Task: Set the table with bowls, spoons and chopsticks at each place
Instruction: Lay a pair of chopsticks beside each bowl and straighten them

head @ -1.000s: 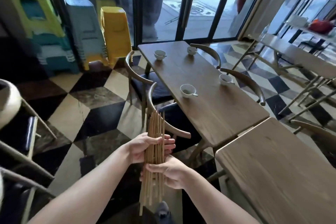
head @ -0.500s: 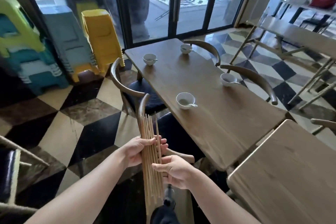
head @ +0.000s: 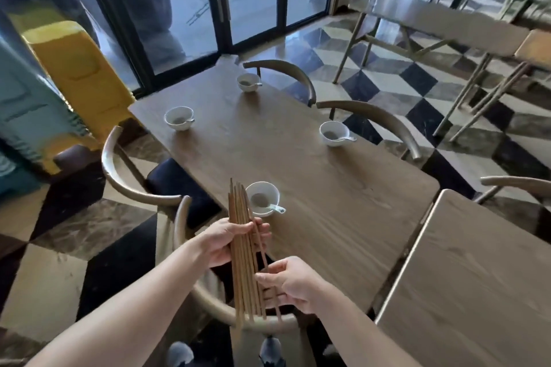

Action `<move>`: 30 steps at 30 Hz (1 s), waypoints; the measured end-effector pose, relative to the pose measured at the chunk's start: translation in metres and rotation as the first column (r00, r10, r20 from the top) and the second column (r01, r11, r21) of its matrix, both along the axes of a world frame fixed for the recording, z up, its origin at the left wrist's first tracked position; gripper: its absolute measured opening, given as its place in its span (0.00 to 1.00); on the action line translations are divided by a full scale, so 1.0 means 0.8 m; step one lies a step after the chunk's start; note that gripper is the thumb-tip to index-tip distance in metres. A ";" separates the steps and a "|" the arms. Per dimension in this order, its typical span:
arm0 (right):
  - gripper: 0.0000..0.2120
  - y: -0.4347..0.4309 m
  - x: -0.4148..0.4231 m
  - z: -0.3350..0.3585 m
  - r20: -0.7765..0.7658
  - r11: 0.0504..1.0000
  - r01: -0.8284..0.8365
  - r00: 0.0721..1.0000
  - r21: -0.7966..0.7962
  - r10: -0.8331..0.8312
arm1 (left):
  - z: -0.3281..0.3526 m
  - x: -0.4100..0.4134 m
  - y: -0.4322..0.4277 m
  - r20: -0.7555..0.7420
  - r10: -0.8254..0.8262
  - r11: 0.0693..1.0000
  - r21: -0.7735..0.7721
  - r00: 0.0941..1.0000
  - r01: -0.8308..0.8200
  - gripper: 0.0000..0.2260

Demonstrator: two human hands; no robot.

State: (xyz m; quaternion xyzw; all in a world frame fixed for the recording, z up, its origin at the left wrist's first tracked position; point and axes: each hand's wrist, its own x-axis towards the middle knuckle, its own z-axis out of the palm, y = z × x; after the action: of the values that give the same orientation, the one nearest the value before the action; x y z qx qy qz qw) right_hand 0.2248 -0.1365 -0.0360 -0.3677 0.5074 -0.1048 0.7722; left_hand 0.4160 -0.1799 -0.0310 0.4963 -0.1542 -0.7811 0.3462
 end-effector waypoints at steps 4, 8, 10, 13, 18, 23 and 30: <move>0.13 -0.032 0.007 0.004 -0.027 0.999 0.036 0.999 -0.005 -0.036 | -0.007 -0.003 -0.050 -0.062 -0.088 0.996 0.006 0.994 0.088 0.12; 0.11 -0.057 0.021 -0.002 -0.069 0.982 0.181 0.980 -0.055 -0.184 | -0.016 -0.002 -0.093 -0.109 -0.168 0.985 0.005 0.980 0.170 0.11; 0.10 -0.071 0.032 -0.005 -0.100 0.977 0.209 0.972 -0.040 -0.212 | -0.023 0.002 -0.114 -0.131 -0.191 0.980 0.031 0.973 0.197 0.10; 0.11 -0.096 0.056 -0.008 -0.157 0.954 0.300 0.941 -0.030 -0.301 | -0.036 0.016 -0.149 -0.151 -0.220 0.971 0.064 0.964 0.232 0.14; 0.16 -0.131 0.112 -0.006 -0.265 0.881 0.473 0.849 -0.008 -0.458 | -0.060 0.057 -0.202 -0.213 -0.311 0.936 0.103 0.926 0.338 0.11; 0.17 -0.151 0.148 0.006 -0.318 0.822 0.569 0.784 0.026 -0.533 | -0.073 0.086 -0.238 -0.266 -0.436 0.868 0.127 0.860 0.479 0.14; 0.12 -0.149 0.116 0.023 -0.248 0.549 0.836 0.534 0.010 -0.808 | -0.071 0.081 -0.255 -0.267 -0.499 0.826 0.142 0.824 0.546 0.15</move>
State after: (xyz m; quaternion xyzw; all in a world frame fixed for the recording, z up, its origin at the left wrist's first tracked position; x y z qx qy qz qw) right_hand 0.3177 -0.2558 -0.0177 -0.0443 0.7062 -0.3829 0.5940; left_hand 0.4806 -0.3839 -0.0880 0.3797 -0.1615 -0.9076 0.0777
